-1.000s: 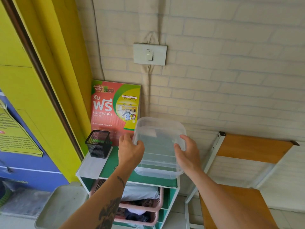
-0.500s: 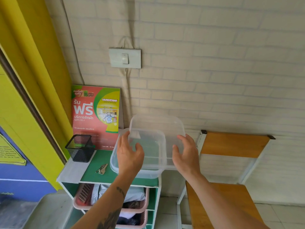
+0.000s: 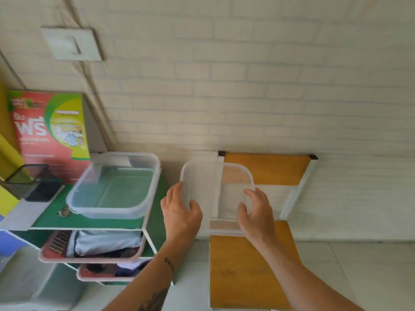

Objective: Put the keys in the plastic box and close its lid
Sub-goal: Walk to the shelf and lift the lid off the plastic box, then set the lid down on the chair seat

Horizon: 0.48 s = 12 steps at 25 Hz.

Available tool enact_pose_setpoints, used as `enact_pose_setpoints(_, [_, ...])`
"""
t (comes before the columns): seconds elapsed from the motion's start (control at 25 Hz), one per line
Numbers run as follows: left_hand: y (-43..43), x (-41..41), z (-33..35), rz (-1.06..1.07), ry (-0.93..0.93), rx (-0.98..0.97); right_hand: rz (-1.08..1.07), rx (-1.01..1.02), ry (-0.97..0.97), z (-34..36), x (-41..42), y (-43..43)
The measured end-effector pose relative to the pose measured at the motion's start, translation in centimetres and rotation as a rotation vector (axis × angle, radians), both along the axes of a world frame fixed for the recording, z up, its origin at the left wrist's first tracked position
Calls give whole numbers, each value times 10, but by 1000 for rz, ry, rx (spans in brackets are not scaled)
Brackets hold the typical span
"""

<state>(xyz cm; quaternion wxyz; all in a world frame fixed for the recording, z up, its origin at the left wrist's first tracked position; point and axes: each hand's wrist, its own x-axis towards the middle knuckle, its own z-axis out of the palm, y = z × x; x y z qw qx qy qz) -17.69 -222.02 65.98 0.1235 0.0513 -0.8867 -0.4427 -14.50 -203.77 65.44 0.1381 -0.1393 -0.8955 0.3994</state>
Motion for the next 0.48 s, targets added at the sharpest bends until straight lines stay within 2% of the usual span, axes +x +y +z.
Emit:
enact_pose_setpoints(0.28, [72,18,-91,-207,-338,-313,-51,71,-282,-105,35,67])
enact_pose_setpoints(0.48, [104,0,-203,-307,-493,-418,-99,58,-421,-219,27,89])
